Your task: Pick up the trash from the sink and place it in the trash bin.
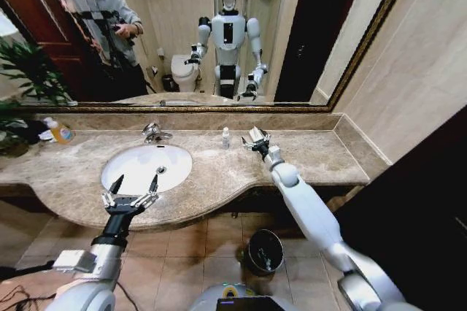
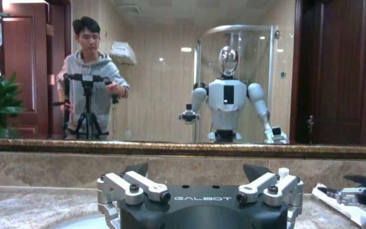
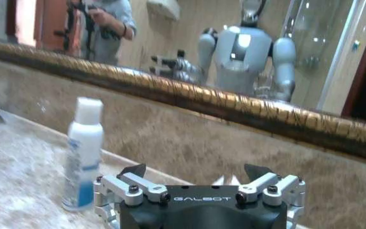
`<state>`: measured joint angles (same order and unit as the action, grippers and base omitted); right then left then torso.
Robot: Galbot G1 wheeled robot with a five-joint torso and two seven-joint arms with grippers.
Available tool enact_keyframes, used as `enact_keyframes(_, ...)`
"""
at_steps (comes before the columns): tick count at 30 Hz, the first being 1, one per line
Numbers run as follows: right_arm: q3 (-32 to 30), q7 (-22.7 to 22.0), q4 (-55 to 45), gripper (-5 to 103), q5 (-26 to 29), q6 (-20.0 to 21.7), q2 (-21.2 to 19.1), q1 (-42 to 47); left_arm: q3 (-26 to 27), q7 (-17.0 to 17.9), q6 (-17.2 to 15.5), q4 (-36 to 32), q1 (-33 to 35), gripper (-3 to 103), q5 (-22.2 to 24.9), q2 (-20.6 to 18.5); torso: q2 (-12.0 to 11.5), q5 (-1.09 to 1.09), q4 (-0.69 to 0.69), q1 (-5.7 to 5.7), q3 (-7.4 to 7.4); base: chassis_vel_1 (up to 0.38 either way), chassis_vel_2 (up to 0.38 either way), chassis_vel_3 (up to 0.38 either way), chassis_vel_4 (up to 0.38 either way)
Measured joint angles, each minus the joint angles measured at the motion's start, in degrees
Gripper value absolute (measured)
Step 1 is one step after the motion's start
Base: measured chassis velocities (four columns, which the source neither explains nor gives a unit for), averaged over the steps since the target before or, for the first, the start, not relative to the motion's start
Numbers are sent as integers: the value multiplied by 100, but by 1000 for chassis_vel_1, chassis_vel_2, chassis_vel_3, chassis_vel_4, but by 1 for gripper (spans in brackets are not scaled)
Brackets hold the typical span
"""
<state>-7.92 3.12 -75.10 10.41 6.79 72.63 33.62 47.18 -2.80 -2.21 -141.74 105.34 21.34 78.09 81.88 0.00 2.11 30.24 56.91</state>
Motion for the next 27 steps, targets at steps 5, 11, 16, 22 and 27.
enact_keyframes(5, -15, 56, 358, 100, -52, 24, -25, -94, 0, 0, 0, 0, 0, 100, 0, 0, 0, 0, 0, 0, 0, 0, 0, 0, 0)
enact_keyframes(11, -111, 53, 610, 100, -76, 120, -64, -80, 0, 0, 0, 0, 0, 100, 0, 0, 0, 0, -1, -1, -1, 0, 0, 0, 0)
enact_keyframes(16, -168, -59, 772, 102, -70, 148, -43, -80, 0, 0, 0, 0, 0, 100, 0, 0, 0, 1, 0, -1, 0, 0, 0, 0, 0)
enact_keyframes(22, -207, -54, 869, 88, -66, 149, -13, -80, 0, 0, 0, 0, 0, 100, 0, 0, 0, 1, 0, -1, 0, 0, 0, 0, 0)
enact_keyframes(27, -229, -47, 875, 71, -62, 134, 9, -60, 0, 0, 0, 0, 0, 100, 0, 0, 0, 0, 0, -1, -1, 0, 0, 0, 0)
